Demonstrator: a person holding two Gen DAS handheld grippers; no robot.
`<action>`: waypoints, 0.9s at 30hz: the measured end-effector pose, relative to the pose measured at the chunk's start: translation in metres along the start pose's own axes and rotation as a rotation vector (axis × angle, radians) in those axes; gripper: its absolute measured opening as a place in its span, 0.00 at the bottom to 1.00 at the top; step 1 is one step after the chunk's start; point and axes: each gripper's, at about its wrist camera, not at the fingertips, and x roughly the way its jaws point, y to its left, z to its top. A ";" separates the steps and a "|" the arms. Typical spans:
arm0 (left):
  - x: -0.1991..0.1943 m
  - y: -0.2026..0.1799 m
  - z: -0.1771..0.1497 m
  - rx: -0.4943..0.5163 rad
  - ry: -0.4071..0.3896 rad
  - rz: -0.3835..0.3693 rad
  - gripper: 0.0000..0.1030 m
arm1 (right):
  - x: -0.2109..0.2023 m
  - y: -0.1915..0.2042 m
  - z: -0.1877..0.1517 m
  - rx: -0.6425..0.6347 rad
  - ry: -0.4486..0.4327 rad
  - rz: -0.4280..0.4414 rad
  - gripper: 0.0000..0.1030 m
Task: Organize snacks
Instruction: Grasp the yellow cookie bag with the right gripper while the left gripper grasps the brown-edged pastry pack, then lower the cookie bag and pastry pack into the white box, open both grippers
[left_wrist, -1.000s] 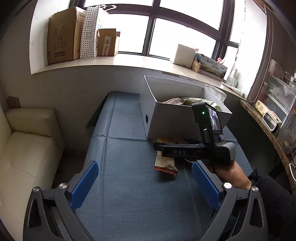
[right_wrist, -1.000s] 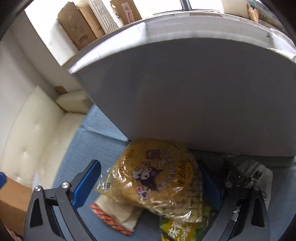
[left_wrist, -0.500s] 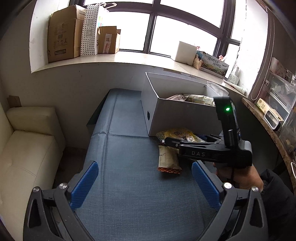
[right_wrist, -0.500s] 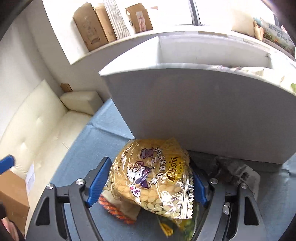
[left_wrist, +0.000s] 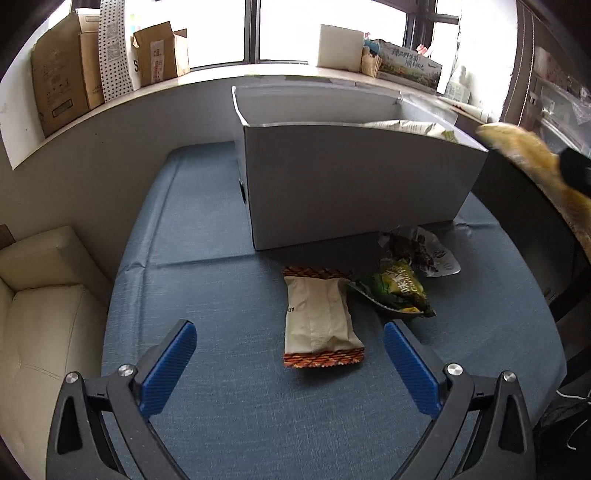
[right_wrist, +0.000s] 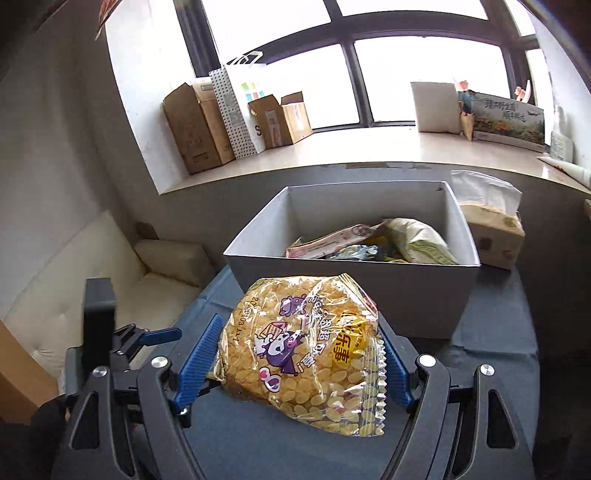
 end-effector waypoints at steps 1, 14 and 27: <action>0.007 -0.002 0.001 0.008 0.009 0.000 1.00 | -0.009 -0.003 -0.006 0.008 -0.007 -0.012 0.80; 0.048 -0.028 0.006 0.075 0.067 0.032 0.53 | -0.046 -0.045 -0.030 0.112 -0.045 -0.045 0.80; -0.017 0.003 -0.003 -0.021 -0.029 -0.054 0.51 | -0.035 -0.044 -0.035 0.109 -0.022 -0.045 0.80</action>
